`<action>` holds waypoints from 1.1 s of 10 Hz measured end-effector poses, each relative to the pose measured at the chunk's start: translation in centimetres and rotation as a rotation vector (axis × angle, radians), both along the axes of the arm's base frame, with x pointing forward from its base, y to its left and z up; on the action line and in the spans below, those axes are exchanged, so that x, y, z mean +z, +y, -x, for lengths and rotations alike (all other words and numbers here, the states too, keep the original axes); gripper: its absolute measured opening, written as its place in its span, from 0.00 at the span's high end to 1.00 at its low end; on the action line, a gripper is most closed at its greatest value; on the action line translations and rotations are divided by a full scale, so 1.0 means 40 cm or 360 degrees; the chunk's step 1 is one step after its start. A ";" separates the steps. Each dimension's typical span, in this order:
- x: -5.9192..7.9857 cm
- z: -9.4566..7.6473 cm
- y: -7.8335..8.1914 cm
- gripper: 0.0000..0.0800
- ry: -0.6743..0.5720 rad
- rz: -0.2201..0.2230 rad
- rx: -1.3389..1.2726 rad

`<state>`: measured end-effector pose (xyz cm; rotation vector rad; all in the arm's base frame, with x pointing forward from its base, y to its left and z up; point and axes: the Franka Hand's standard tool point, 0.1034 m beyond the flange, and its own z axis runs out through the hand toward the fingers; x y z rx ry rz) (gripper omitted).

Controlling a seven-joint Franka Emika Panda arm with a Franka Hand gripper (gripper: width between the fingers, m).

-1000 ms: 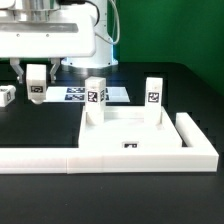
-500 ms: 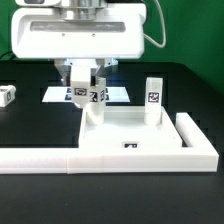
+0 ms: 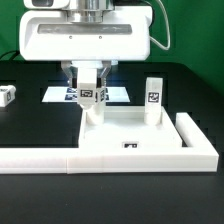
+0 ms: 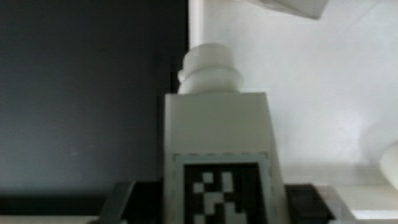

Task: Assemble square table

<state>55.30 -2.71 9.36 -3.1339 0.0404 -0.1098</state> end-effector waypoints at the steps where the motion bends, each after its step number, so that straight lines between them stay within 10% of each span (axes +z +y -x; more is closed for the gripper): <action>1: -0.010 0.017 0.009 0.64 0.0001 -0.0009 -0.0037; 7: 0.000 -0.047 0.194 0.64 -0.0134 -0.0042 0.0014; 11: -0.004 -0.061 0.198 0.64 -0.0232 -0.0029 0.0044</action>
Offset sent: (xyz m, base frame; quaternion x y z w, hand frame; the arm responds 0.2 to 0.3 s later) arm 0.0177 0.0353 0.0075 -0.0151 0.0281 0.0223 0.9992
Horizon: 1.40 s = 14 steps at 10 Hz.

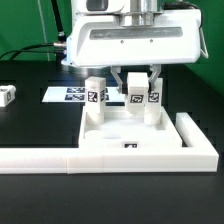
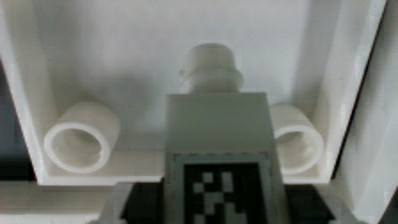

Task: Assemble square table

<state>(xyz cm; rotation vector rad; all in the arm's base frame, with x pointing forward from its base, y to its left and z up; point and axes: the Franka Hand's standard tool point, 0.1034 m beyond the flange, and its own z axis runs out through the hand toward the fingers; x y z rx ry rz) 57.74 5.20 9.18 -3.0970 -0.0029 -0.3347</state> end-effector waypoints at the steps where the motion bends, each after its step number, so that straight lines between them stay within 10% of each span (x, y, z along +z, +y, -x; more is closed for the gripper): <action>1: 0.004 -0.005 -0.010 0.64 -0.0137 0.0019 0.0001; 9: 0.033 -0.070 0.120 0.64 -0.0480 -0.0026 0.0083; 14: 0.027 -0.070 0.122 0.64 -0.0528 -0.0021 0.0090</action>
Offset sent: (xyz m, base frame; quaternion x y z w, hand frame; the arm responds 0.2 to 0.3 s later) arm 0.0129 0.0345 0.0130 0.0338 0.0064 0.0481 0.9983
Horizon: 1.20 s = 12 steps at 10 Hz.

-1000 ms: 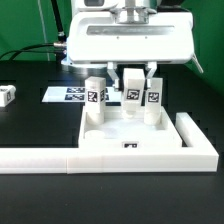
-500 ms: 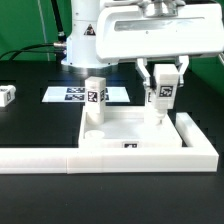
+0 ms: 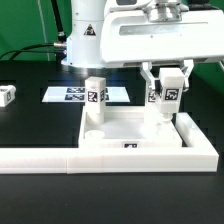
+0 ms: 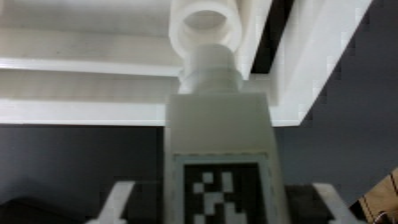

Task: Assemble square table

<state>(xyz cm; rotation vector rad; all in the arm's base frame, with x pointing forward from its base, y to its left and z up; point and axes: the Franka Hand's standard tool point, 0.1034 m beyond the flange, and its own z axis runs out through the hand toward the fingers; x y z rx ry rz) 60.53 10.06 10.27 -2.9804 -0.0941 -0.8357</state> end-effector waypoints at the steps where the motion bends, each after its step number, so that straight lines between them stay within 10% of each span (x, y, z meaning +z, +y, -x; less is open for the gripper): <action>1: -0.001 -0.005 -0.004 0.64 -0.0002 0.0004 0.0003; 12: -0.057 0.001 -0.004 0.64 -0.0014 0.0034 0.0030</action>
Offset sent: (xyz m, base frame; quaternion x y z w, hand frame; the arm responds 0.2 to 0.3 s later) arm 0.0007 -0.0018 -0.0090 0.0077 0.0126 -0.0047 0.9999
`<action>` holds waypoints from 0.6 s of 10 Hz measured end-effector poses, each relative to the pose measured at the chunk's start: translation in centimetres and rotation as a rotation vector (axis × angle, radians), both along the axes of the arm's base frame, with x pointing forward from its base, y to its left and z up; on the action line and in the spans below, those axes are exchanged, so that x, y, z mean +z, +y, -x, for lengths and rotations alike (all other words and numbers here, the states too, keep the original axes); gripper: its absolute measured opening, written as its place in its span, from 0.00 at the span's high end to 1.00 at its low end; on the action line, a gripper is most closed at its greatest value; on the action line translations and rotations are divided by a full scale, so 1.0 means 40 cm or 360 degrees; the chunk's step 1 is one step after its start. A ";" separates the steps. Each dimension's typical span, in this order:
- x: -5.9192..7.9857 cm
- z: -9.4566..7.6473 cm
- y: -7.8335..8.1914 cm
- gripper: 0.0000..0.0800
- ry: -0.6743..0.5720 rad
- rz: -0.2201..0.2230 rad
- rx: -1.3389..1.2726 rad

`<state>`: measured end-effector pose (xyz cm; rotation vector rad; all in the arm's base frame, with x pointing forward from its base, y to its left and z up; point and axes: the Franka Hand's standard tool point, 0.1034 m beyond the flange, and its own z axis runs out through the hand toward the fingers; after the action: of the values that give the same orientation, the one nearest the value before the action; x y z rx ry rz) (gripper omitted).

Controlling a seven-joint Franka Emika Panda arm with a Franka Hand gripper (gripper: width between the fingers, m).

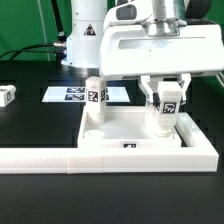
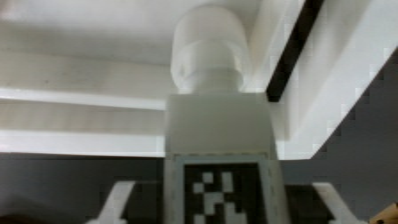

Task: Assemble square table

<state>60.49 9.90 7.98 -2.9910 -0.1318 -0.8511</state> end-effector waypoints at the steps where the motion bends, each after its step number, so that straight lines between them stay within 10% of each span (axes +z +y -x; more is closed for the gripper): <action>1: -0.009 0.004 0.005 0.64 0.0008 0.0000 0.0005; 6: -0.028 0.013 0.016 0.64 -0.0051 0.0004 0.0018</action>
Offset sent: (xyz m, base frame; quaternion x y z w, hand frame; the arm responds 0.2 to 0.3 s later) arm -0.0026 0.0106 -0.0118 0.0052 0.0238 0.0090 0.9997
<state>59.97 10.55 6.86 -2.9768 -0.1505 -0.8982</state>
